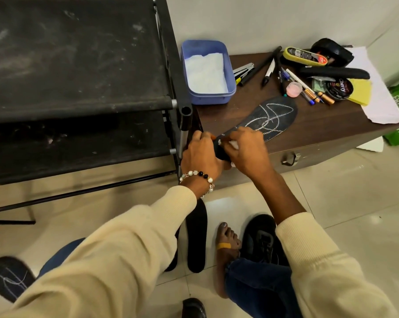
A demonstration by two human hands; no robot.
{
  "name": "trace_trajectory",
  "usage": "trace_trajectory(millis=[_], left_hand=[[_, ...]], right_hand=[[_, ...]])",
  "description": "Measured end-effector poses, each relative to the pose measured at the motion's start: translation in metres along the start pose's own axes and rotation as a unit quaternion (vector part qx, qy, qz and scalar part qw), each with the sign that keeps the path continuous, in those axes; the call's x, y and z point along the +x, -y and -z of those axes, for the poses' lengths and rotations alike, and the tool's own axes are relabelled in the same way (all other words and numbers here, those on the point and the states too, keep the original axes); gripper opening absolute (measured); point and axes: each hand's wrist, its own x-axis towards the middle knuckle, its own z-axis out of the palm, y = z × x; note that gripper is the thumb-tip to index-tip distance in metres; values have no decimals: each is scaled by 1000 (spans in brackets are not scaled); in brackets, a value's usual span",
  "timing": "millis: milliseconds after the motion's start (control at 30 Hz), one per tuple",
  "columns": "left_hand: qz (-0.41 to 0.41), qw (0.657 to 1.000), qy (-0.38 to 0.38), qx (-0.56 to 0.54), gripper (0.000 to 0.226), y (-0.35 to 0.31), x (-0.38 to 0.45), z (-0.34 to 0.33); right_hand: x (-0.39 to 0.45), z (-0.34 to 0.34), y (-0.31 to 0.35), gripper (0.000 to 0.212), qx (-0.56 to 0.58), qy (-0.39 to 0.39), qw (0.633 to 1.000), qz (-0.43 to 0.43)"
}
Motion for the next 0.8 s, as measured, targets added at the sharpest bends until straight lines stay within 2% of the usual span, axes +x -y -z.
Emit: trace_trajectory(millis=[100,300,367,467,667,733,800], left_hand=[[-1,1000,7,-4,65,0,1,1],[4,1000,11,9,71,-1,0,1],[2,1000,5,7,67,-1,-1,1],[5,1000,7,6,56,-2,-1,2],[13,1000,11,6,71,-5,-3,4],[12,1000,9,7,67,-6,-3,5],[14,1000,10,3,60,-6,-3,5]], right_hand=[[-1,3,-3,26,19,29,997,72],[7,-2,-13,23,-45,-49,996,-67],[9,-7,-3,20,-27,-67,996,-45],[9,-12,5,24,-30,-24,999,9],[15,-10,-4,22,-30,-85,994,-69],[16,-12,2,19,-42,-95,992,-65],[16,-12,6,20,-53,-64,996,-30]])
